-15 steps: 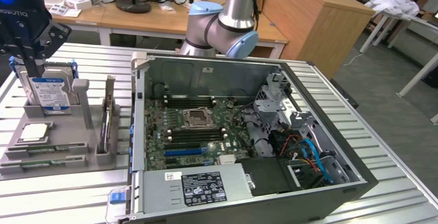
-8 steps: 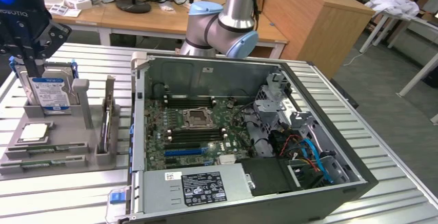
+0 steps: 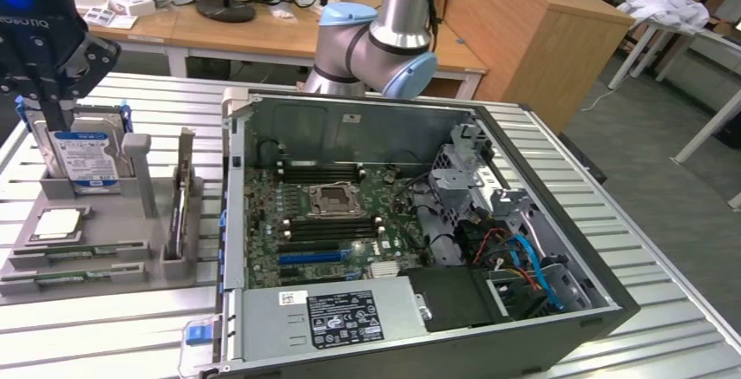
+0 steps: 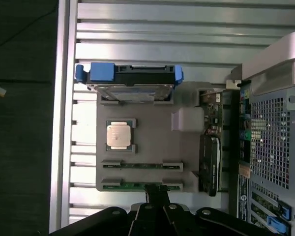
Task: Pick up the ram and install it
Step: 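Pick up the ram and move it above insertion slot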
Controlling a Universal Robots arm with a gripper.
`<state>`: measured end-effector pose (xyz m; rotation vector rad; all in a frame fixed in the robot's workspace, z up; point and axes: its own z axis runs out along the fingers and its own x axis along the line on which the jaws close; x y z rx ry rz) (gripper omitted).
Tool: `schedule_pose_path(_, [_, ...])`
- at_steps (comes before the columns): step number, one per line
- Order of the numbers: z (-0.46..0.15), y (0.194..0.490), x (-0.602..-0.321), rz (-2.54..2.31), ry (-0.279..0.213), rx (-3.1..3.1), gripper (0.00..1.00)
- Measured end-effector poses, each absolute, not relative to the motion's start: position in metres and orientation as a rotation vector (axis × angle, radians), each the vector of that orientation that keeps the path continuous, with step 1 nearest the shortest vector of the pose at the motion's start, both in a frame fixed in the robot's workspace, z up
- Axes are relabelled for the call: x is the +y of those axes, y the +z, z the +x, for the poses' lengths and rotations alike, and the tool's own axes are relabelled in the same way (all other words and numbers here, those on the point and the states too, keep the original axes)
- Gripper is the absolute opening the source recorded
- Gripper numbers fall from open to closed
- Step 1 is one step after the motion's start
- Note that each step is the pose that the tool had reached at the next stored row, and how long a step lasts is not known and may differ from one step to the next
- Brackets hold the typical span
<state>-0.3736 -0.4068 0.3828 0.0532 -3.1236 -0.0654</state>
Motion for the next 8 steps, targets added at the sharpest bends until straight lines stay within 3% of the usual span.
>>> schedule_pose_path(8, [-0.3736,0.3821,-0.4068,0.279,-0.063,-3.109,0.11])
